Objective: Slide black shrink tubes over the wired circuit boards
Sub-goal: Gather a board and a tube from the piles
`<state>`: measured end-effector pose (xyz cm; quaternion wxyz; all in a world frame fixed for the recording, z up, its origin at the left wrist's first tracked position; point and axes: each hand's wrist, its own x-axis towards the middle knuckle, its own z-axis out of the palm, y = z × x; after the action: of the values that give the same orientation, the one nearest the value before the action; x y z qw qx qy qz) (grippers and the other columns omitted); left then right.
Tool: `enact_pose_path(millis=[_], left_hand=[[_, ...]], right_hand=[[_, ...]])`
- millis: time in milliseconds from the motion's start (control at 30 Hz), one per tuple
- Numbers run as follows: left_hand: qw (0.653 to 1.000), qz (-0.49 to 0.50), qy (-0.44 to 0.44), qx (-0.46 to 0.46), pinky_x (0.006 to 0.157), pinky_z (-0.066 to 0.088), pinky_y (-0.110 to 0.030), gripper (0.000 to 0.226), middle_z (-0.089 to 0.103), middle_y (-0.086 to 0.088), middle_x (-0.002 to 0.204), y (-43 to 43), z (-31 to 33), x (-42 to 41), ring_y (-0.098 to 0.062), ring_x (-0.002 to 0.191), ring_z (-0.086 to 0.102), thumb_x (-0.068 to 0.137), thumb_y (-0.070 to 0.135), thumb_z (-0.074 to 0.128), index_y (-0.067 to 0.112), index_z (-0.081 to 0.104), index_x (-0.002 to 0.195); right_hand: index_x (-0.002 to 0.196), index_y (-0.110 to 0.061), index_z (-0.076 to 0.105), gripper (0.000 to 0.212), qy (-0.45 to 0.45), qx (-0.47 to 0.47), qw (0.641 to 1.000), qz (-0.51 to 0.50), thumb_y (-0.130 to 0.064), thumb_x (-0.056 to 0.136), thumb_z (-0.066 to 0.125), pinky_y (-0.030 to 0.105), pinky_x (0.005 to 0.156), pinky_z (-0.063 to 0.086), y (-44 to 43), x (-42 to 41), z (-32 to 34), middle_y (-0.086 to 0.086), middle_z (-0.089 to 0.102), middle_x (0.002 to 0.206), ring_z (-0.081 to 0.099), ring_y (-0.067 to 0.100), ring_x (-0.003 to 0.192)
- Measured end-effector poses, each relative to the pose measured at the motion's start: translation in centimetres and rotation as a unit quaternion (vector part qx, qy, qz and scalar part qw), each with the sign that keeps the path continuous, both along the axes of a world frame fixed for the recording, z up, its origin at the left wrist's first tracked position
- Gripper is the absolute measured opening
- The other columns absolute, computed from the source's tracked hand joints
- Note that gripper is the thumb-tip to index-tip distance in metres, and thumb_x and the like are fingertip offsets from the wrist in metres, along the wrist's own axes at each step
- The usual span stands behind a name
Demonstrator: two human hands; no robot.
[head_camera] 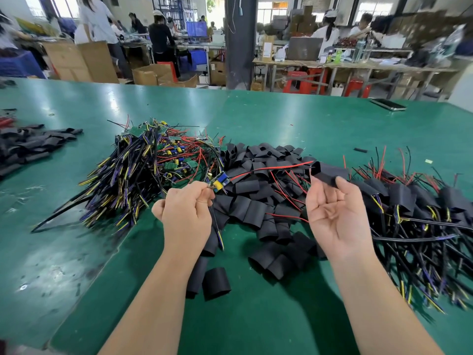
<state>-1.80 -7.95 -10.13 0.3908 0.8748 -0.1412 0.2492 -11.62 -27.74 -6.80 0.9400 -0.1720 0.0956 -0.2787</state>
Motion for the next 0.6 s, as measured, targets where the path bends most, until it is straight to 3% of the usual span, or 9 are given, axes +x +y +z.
enact_pose_path(millis=[67,200,267,400,500,600], left_hand=[[1.000,-0.001,0.001,0.001,0.068,0.012,-0.031,0.027,0.057,0.014,0.068,0.0,0.0,-0.1,-0.014,0.076,0.047,0.089,0.020,0.039,0.037,0.051,0.071],[1.000,-0.008,0.002,0.001,0.070,0.012,-0.031,0.027,0.057,0.017,0.067,-0.1,0.1,-0.2,-0.011,0.080,0.048,0.090,0.021,0.039,0.037,0.053,0.072],[1.000,-0.013,0.001,0.005,0.071,0.012,-0.030,0.027,0.055,0.021,0.066,-0.1,0.1,-0.2,-0.010,0.081,0.048,0.091,0.021,0.042,0.036,0.057,0.074],[0.999,-0.036,-0.013,0.020,0.072,0.012,-0.029,0.026,0.054,0.023,0.066,-0.3,-0.1,-0.7,-0.011,0.078,0.049,0.091,0.012,0.054,0.031,0.065,0.077],[0.996,-0.079,-0.024,0.033,0.072,0.014,-0.030,0.024,0.057,0.018,0.064,-0.9,-0.2,-1.5,-0.012,0.075,0.050,0.089,0.018,0.050,0.030,0.063,0.073],[0.992,-0.123,-0.021,0.030,0.073,0.017,-0.032,0.024,0.057,0.015,0.062,-1.4,-0.3,-1.9,-0.012,0.075,0.051,0.088,0.017,0.049,0.030,0.061,0.071]], right_hand=[[0.068,-0.001,0.074,0.028,-0.011,-0.005,1.000,0.010,-0.010,0.088,0.057,0.022,0.069,0.057,0.4,0.0,0.3,0.008,0.072,0.080,0.068,0.016,0.075],[0.062,-0.005,0.075,0.019,-0.016,-0.023,0.999,0.023,-0.012,0.074,0.063,0.022,0.067,0.057,1.0,-0.2,0.7,0.008,0.073,0.083,0.072,0.017,0.080],[0.067,-0.007,0.076,0.017,-0.021,-0.043,0.998,0.036,-0.014,0.075,0.062,0.020,0.067,0.057,1.0,-0.3,0.5,0.006,0.074,0.085,0.072,0.014,0.082],[0.097,-0.009,0.065,0.021,-0.014,-0.128,0.990,0.055,-0.012,0.077,0.058,0.021,0.072,0.056,1.3,0.1,0.1,0.007,0.073,0.100,0.070,0.012,0.083],[0.101,-0.011,0.062,0.023,0.041,-0.246,0.966,0.070,0.003,0.085,0.053,0.021,0.072,0.055,2.7,0.7,-0.5,0.007,0.074,0.102,0.069,0.011,0.079],[0.103,-0.010,0.062,0.026,0.048,-0.294,0.950,0.090,0.008,0.088,0.050,0.023,0.070,0.054,3.5,0.9,-1.0,0.008,0.072,0.106,0.068,0.014,0.083]])
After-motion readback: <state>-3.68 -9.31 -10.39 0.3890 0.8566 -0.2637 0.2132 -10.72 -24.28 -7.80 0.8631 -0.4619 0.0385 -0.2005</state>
